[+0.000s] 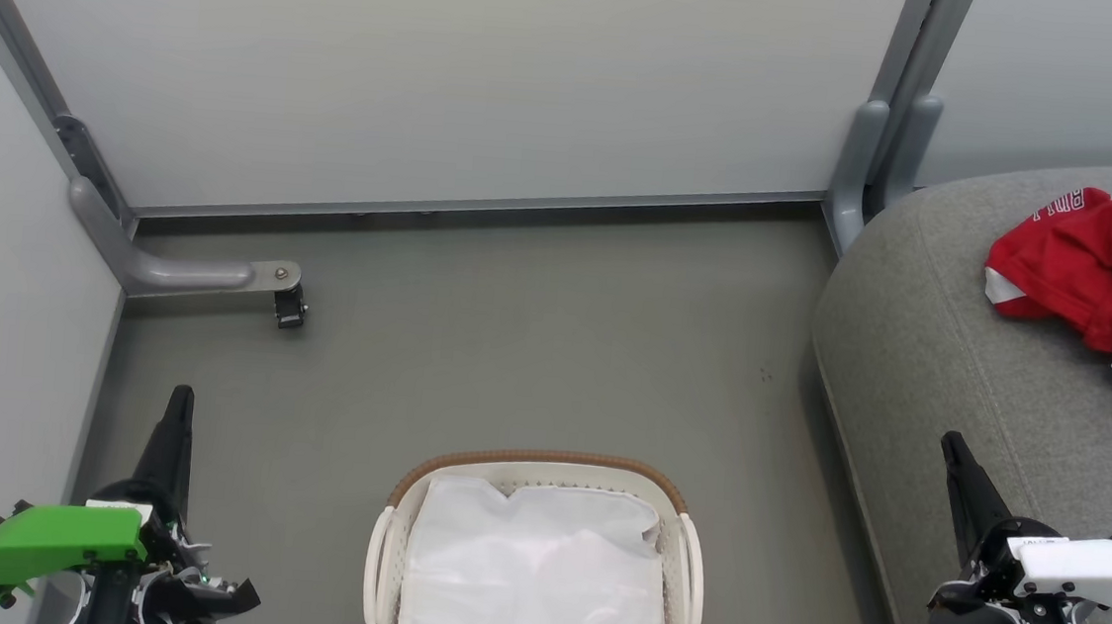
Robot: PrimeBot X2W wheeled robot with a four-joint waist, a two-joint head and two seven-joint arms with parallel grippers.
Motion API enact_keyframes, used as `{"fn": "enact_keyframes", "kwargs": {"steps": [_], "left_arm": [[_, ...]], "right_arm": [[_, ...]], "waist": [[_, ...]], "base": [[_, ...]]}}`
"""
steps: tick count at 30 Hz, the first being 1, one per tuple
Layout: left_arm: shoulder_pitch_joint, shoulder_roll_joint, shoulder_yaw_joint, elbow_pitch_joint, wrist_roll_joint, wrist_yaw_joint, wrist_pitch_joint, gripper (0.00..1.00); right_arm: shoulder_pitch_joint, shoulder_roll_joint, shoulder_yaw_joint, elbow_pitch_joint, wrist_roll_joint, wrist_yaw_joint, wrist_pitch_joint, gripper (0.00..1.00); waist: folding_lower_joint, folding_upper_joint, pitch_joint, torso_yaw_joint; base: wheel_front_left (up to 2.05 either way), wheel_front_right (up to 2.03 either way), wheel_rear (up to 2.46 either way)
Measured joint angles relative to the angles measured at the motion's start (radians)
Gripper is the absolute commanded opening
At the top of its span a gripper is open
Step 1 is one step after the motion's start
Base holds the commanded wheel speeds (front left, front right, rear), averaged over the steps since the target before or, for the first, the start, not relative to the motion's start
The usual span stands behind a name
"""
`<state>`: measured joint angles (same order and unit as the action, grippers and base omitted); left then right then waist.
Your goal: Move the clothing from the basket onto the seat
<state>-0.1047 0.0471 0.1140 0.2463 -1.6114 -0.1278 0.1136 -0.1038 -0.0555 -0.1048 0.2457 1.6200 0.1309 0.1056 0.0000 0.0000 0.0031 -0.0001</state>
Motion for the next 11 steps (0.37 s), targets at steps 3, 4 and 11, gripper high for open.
{"fn": "enact_keyframes", "kwargs": {"steps": [3,4,11], "left_arm": [[0.000,0.000,0.000,0.000,0.000,0.000,0.000,0.00],[0.000,0.000,0.000,0.000,0.000,0.000,0.000,0.00],[0.000,0.000,0.000,0.000,0.000,0.000,0.000,0.00]], "right_arm": [[0.000,0.000,0.000,0.000,0.000,0.000,0.000,0.00],[0.000,0.000,-0.001,0.000,0.000,0.000,0.000,0.00],[0.000,0.001,-0.002,0.000,0.000,0.000,0.001,0.00]], "waist": [[0.0000,0.0000,0.000,0.000],[0.0000,0.0000,0.000,0.000],[0.0000,0.0000,0.000,0.000]], "base": [[0.00,0.00,0.00],[0.00,0.00,0.00],[0.00,0.00,0.00]]}}
